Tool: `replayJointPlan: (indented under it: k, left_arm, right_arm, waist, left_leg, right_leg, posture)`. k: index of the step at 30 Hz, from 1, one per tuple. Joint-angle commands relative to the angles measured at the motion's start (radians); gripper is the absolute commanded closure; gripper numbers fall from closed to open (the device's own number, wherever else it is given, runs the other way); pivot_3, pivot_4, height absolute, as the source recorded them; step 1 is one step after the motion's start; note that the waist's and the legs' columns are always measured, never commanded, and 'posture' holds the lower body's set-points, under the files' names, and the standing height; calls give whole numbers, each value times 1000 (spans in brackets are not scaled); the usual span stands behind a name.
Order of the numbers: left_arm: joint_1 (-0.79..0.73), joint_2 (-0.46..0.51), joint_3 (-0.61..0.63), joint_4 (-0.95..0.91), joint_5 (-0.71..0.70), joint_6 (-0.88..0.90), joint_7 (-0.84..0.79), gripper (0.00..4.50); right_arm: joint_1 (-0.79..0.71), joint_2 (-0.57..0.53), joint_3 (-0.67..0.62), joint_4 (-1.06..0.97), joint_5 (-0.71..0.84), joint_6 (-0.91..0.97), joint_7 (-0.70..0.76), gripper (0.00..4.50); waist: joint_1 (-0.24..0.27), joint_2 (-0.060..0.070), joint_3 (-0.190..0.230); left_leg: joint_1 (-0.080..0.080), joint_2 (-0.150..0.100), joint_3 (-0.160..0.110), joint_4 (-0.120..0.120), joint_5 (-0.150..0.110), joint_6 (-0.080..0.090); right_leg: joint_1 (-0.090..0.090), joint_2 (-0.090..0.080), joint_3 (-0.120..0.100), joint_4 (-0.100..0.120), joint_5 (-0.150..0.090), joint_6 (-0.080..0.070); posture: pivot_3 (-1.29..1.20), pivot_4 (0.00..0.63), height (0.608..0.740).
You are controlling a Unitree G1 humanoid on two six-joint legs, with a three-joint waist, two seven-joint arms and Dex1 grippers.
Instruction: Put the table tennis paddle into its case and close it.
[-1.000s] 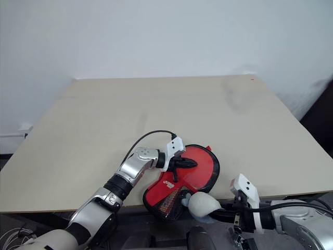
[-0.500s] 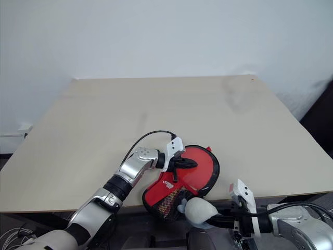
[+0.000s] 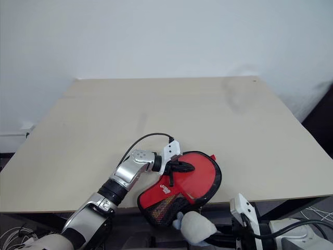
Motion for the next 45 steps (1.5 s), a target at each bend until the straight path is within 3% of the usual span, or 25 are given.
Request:
replayJointPlan:
  k: [1,7,18,22,27,33,39,45]
  left_arm:
    - [19,26,-21,17,24,32,-1,4500]
    - [17,27,-24,18,23,34,1,4500]
    - [14,21,-22,28,22,27,20,4500]
    - [6,13,-20,39,20,24,25,4500]
    - [-4,1,-17,58,19,17,31,4500]
    - [-13,-14,-12,79,17,9,35,4500]
    - [-30,-31,-5,110,18,-7,40,4500]
    - [-47,-47,-2,142,19,-26,42,4500]
  right_arm:
    - [39,-15,14,-36,51,27,33,4096]
    - [-83,13,40,13,53,86,-36,4096]
    - [-170,16,69,211,-10,28,48,930]
    - [-167,18,76,285,-46,-36,96,26]
    - [-146,22,34,368,-77,-118,132,26]
    - [-148,50,-76,306,-32,-93,45,26]
    - [-347,64,-229,325,117,100,-138,26]
    - [-617,151,-247,406,204,389,-445,26]
  waist:
    - [1,-1,-1]
    - [-1,-3,-1]
    - [-2,-4,0]
    - [-3,-4,1]
    - [-2,-4,1]
    - [-3,-4,1]
    - [-5,-3,1]
    - [-2,-3,1]
  left_leg:
    - [0,0,0,0,0,0]
    - [2,1,2,1,-1,0]
    - [7,2,2,4,-1,0]
    - [9,2,2,7,-1,-1]
    - [9,2,2,9,-2,-3]
    - [9,2,2,12,-3,-4]
    - [9,2,2,14,-3,-4]
    - [9,2,2,15,-3,-4]
  right_leg:
    - [0,0,0,0,0,0]
    - [2,0,0,0,0,0]
    - [8,0,0,0,0,0]
    - [12,0,0,0,0,0]
    - [13,0,-1,0,0,0]
    - [13,0,-1,0,0,0]
    - [13,0,-1,-2,0,0]
    - [13,0,-1,-3,0,0]
  posture:
    - [0,0,740]
    - [0,0,740]
    - [0,0,740]
    - [0,0,740]
    - [0,0,740]
    - [0,0,740]
    - [0,0,740]
    - [0,0,740]
